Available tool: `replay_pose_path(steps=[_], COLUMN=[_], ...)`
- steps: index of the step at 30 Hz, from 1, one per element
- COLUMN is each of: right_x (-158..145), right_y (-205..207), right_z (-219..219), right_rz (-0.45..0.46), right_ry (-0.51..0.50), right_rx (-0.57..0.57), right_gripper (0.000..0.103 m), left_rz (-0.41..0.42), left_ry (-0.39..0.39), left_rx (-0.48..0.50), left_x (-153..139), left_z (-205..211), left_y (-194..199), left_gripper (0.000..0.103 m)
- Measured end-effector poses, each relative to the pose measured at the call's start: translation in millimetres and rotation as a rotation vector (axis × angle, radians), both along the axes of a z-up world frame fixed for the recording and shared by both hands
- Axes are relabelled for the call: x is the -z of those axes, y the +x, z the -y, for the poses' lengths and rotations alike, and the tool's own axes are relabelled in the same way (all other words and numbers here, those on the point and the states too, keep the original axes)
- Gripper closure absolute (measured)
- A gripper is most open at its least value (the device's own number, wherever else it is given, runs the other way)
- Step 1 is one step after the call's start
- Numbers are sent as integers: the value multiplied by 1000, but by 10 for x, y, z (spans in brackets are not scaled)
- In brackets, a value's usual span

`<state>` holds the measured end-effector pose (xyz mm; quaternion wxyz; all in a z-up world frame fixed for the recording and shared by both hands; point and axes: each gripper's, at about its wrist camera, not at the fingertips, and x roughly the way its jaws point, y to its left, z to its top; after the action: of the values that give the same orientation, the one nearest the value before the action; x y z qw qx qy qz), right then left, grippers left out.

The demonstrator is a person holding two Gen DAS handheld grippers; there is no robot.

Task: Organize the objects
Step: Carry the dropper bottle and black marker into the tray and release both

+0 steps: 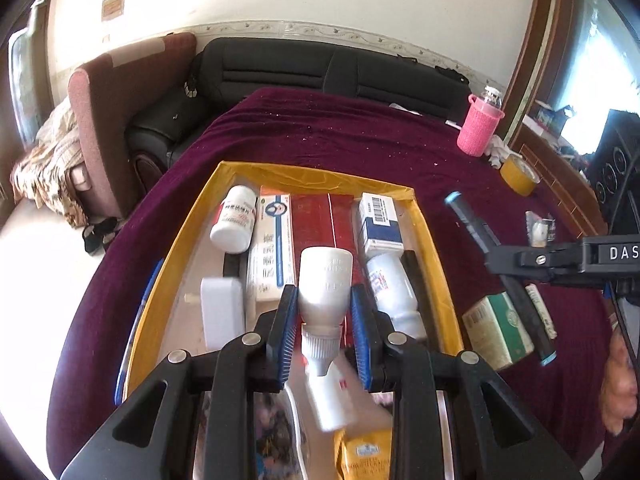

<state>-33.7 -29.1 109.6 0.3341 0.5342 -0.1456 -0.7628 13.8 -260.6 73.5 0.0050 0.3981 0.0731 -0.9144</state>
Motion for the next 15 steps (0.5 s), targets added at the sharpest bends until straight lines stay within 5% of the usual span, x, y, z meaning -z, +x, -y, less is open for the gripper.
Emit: replay_pose_path(steps=[15], right_x=[238], right_y=[-257], right_z=[533], right_rz=[-102], right_ry=[279], right_rx=[84], right_gripper=[88], left_rz=[58], left_ry=[67], left_rx=[-42], left_x=[236], left_z=[134], left_y=[-420], left_gripper=[80])
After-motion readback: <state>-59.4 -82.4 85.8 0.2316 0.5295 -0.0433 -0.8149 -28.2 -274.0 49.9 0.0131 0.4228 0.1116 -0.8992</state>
